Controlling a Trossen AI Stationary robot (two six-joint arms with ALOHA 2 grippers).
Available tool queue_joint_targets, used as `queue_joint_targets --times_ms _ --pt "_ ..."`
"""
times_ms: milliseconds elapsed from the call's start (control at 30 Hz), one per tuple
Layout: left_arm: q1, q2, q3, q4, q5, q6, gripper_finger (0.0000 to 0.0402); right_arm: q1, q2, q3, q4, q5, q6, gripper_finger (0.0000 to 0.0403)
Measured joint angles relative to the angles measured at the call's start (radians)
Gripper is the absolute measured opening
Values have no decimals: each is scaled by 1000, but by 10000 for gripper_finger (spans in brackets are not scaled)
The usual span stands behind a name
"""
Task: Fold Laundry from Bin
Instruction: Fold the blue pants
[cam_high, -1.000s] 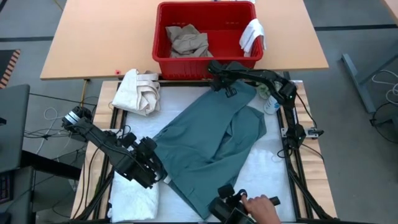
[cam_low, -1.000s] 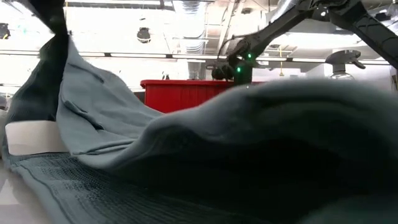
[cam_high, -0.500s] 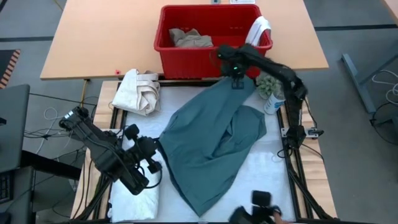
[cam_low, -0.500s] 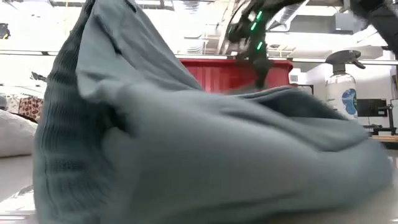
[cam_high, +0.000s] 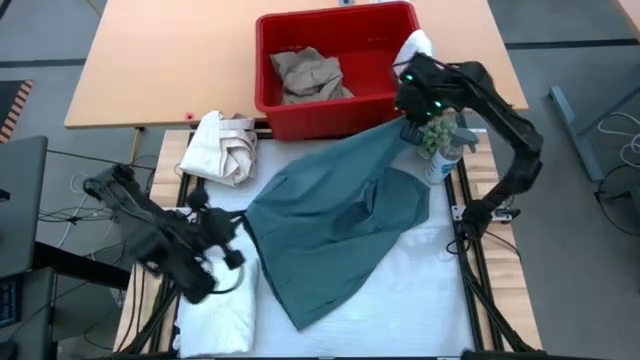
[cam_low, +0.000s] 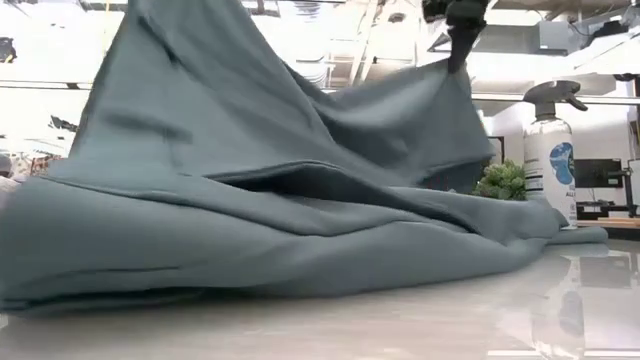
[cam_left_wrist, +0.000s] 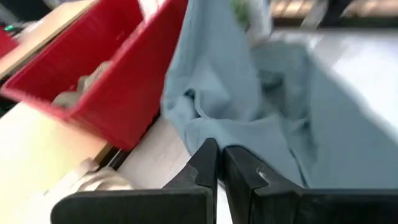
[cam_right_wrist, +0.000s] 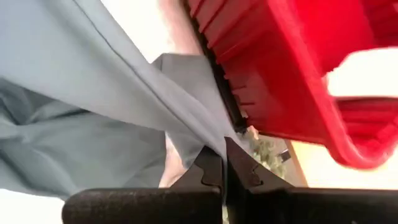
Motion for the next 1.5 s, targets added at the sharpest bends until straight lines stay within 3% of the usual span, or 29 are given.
queue_joint_targets --times_ms 133,267,467,633,767,900,1000,1100,1233,1367,1500 --pt "-75 -62 39 31 -63 -2 0 108 -85 -19 1 -9 142 19" --pt "-157 -122 52 164 -91 81 0 260 -198 -17 -2 10 361 19" --pt "-252 -156 53 463 -72 264 0 615 -323 -67 -3 121 792 19" --pt "-272 -138 53 806 97 493 0 996 -394 -198 -3 199 1174 19" --pt "-252 -105 52 1116 211 703 0 1239 -375 -278 -5 230 1445 19" --pt "-199 -107 52 1478 380 977 0 1394 -290 -236 7 237 1570 19" --pt "-155 -155 52 1597 472 1015 0 1446 -232 -110 -3 290 1574 19" --pt "-132 -214 56 1501 325 931 0 1483 -186 27 -4 393 1501 19" --pt "-68 -277 53 1076 34 675 0 1472 -142 162 -1 602 1374 19" --pt "72 -324 53 508 25 155 0 1328 -164 123 -2 674 1366 19" --pt "166 -327 19 36 61 -268 0 1078 -207 -51 -3 515 1398 19"
